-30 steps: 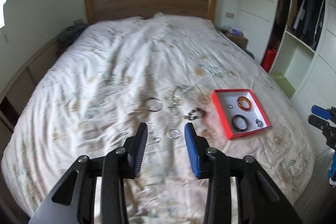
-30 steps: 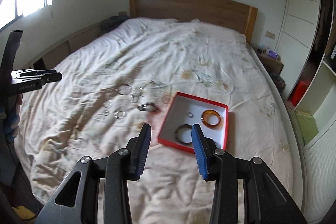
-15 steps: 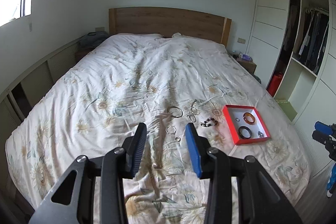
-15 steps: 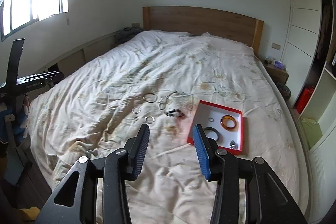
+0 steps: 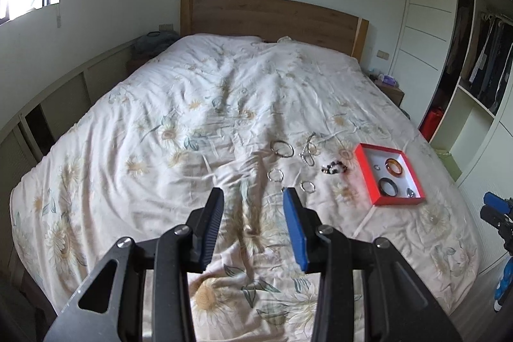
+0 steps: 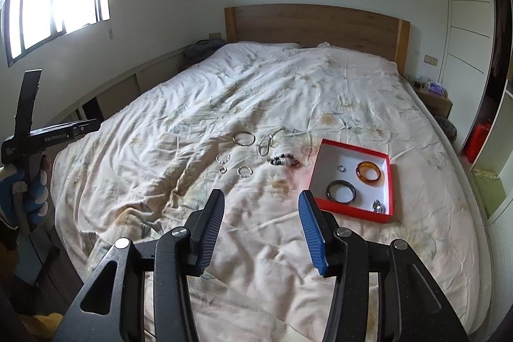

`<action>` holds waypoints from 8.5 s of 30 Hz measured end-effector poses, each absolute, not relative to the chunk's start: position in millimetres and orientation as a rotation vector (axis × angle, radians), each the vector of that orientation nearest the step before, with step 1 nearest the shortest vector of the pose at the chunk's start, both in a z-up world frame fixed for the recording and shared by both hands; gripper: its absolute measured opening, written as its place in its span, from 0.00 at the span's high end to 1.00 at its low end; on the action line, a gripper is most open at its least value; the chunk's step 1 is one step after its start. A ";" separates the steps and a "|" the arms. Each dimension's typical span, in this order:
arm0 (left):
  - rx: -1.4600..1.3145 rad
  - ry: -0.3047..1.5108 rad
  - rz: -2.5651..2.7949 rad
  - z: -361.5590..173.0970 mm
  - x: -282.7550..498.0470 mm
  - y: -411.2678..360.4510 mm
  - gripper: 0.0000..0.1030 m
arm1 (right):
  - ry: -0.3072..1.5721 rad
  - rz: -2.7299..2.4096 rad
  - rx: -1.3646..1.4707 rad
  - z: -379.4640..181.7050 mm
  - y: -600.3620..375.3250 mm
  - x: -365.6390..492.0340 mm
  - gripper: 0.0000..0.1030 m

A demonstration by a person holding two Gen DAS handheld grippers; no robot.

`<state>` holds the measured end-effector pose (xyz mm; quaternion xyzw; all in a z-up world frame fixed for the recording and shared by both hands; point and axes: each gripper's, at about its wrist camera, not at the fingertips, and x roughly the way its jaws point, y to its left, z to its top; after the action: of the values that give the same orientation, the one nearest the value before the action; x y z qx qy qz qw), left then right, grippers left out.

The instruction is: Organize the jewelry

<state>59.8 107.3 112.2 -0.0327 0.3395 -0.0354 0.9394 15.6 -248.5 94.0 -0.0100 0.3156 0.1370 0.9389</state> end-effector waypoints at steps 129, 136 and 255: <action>-0.014 0.889 -0.388 -38.4 248.4 -64.5 0.96 | 0.743 0.243 0.253 0.4 -296.1 247.9 0.86; 0.005 0.892 -0.520 -35.3 279.7 -160.2 0.96 | 0.728 0.152 0.253 -5.1 -368.3 266.9 0.86; -0.111 0.831 -0.200 18.8 60.0 35.7 0.94 | 0.581 0.174 -0.035 73.5 -221.6 12.8 0.29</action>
<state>60.0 35.7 18.8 -0.0540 0.4027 -0.0971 0.9086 12.8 -221.6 73.5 -0.0171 0.2863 0.0858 0.9541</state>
